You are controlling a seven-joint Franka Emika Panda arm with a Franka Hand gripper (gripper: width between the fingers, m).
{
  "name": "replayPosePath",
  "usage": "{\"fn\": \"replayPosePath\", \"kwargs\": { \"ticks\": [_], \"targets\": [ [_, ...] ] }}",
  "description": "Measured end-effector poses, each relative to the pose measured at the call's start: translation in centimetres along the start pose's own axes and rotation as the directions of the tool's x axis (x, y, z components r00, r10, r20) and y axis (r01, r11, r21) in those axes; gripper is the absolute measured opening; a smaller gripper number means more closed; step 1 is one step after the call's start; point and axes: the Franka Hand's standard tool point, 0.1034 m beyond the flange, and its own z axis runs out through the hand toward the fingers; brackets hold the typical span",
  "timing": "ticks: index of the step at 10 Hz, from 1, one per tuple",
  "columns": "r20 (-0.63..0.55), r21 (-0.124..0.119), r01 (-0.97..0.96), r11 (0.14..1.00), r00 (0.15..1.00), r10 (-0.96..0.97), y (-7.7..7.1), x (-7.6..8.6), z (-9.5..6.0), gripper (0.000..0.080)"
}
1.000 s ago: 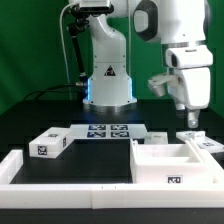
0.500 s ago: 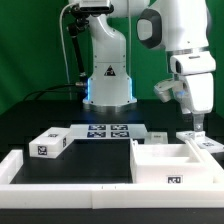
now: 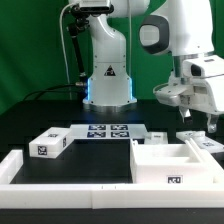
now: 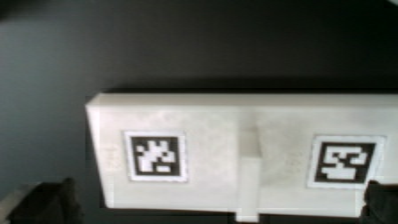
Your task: Assemble cabinet
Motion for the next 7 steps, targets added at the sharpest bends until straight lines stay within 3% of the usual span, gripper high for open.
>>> {"fn": "replayPosePath", "kwargs": {
  "ticks": [2,4,7],
  "targets": [
    [0.000,0.000,-0.005,1.000,1.000,0.005,0.1,-0.2,0.0,0.0797],
    [-0.014,0.005,0.002,1.000,1.000,-0.002,-0.5,0.7,0.7,0.0797],
    [-0.027,0.037,0.001,0.999,1.000,0.000,-1.5,1.1,2.2,0.0797]
  ]
}}
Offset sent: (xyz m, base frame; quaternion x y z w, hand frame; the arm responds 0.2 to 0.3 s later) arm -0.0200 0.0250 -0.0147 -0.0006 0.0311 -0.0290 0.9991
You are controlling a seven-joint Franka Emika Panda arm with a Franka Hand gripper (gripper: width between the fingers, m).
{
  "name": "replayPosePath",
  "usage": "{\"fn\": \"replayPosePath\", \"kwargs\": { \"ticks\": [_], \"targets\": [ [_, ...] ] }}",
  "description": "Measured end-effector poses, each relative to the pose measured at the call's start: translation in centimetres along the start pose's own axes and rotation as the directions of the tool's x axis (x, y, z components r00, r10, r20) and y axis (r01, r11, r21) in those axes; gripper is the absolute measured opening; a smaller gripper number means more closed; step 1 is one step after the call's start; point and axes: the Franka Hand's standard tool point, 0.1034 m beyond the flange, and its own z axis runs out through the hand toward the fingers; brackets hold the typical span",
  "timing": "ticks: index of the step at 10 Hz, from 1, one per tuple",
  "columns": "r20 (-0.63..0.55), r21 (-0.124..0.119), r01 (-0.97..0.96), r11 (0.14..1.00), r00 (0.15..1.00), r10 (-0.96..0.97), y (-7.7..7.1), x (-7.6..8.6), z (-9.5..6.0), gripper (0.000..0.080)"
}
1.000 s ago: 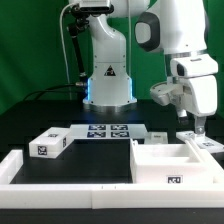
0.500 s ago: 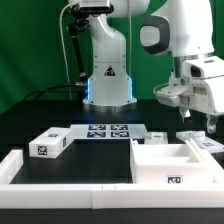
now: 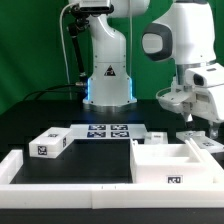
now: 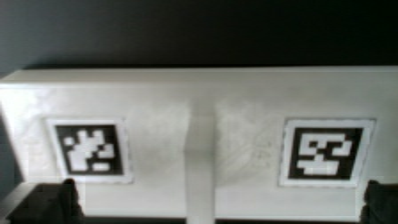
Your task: Assemble cabinet
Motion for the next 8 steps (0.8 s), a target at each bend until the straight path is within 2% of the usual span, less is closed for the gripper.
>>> {"fn": "replayPosePath", "kwargs": {
  "ticks": [2,4,5,6,7,8],
  "targets": [
    [0.001,0.003,-0.011,1.000,1.000,0.011,-0.07,-0.40,0.14,0.0797],
    [0.001,0.004,-0.016,1.000,1.000,0.016,-0.10,-0.45,0.17,0.0530],
    [0.001,0.004,-0.017,1.000,1.000,0.017,-0.11,-0.47,0.19,0.0530],
    [0.000,0.008,-0.019,1.000,1.000,0.019,-0.22,-0.53,0.32,0.0395],
    [0.000,0.010,-0.022,1.000,1.000,0.022,-0.30,-0.64,0.41,0.0212],
    [0.000,0.010,-0.022,1.000,1.000,0.022,-0.30,-0.64,0.41,0.0212]
  ]
}}
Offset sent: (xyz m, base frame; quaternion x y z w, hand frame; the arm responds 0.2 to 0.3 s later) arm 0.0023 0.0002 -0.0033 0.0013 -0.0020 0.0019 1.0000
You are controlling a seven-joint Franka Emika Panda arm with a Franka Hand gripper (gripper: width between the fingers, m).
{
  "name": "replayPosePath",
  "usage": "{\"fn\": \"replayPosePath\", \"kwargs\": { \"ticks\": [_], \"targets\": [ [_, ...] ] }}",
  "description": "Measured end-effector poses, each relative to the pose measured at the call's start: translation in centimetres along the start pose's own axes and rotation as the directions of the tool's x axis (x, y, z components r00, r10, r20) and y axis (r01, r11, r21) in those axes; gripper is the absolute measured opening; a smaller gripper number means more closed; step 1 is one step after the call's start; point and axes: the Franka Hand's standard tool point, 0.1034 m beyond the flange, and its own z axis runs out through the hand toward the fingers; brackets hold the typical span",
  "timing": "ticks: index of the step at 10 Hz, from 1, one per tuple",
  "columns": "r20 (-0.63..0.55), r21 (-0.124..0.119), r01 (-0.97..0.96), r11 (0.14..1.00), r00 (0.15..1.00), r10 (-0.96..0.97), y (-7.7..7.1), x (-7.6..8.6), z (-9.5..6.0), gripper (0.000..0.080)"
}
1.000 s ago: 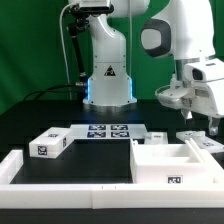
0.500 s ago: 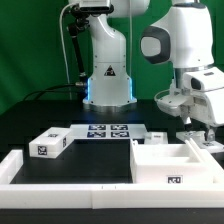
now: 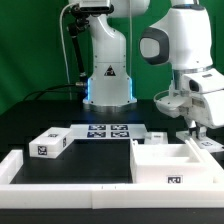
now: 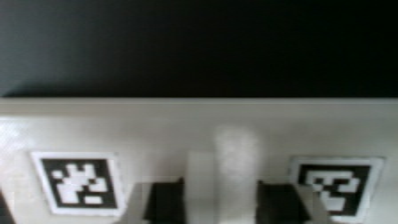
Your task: Assemble cabinet
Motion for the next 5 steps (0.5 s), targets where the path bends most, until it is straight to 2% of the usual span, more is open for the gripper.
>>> {"fn": "replayPosePath", "kwargs": {
  "ticks": [1,5],
  "targets": [
    [0.000,-0.001,0.000,1.000,1.000,0.000,0.04,0.01,-0.05,0.0073],
    [0.001,-0.003,0.000,1.000,1.000,0.000,0.09,0.00,-0.13,0.0069]
  ]
}}
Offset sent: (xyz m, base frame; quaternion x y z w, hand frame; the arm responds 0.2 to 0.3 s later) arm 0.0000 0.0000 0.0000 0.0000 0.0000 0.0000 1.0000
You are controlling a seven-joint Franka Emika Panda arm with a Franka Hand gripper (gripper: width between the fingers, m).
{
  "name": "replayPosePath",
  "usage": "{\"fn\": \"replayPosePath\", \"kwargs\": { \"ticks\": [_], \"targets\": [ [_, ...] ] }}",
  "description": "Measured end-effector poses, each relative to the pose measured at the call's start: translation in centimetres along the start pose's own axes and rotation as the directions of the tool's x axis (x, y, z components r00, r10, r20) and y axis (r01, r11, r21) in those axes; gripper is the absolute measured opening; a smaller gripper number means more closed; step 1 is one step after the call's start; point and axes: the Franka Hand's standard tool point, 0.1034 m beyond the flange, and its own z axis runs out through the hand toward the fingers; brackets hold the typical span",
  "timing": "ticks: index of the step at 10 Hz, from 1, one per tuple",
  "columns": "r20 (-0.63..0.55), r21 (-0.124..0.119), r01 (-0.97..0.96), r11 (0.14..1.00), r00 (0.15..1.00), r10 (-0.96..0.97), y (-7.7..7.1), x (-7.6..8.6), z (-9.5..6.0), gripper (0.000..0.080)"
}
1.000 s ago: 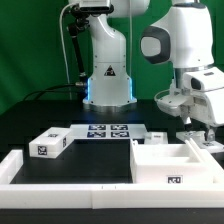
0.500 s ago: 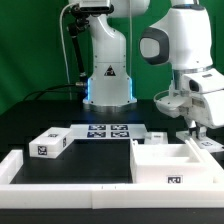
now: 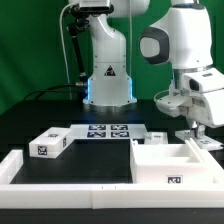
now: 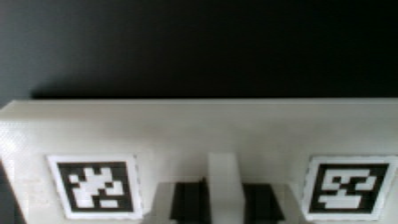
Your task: Assemble cabinet
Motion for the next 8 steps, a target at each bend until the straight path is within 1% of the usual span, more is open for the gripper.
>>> {"fn": "replayPosePath", "kwargs": {
  "ticks": [1,2,3,5,6,7,8],
  "targets": [
    [0.003,-0.003,-0.008,1.000,1.000,0.008,0.0,-0.3,-0.2,0.0069],
    [0.014,-0.015,-0.064,0.998,0.998,0.064,-0.2,-1.5,-1.2,0.0069],
    [0.026,-0.028,-0.117,0.993,0.993,0.117,-0.3,-2.3,-2.2,0.0069],
    [0.046,-0.052,-0.157,0.986,0.986,0.159,0.0,-3.0,-3.8,0.0070],
    [0.059,-0.058,-0.165,0.985,0.984,0.169,0.2,-3.7,-4.5,0.0070],
    [0.071,-0.071,-0.179,0.981,0.980,0.184,0.5,-4.7,-5.3,0.0070],
    [0.073,-0.075,-0.186,0.980,0.979,0.191,0.6,-5.1,-5.5,0.0070]
  ]
}}
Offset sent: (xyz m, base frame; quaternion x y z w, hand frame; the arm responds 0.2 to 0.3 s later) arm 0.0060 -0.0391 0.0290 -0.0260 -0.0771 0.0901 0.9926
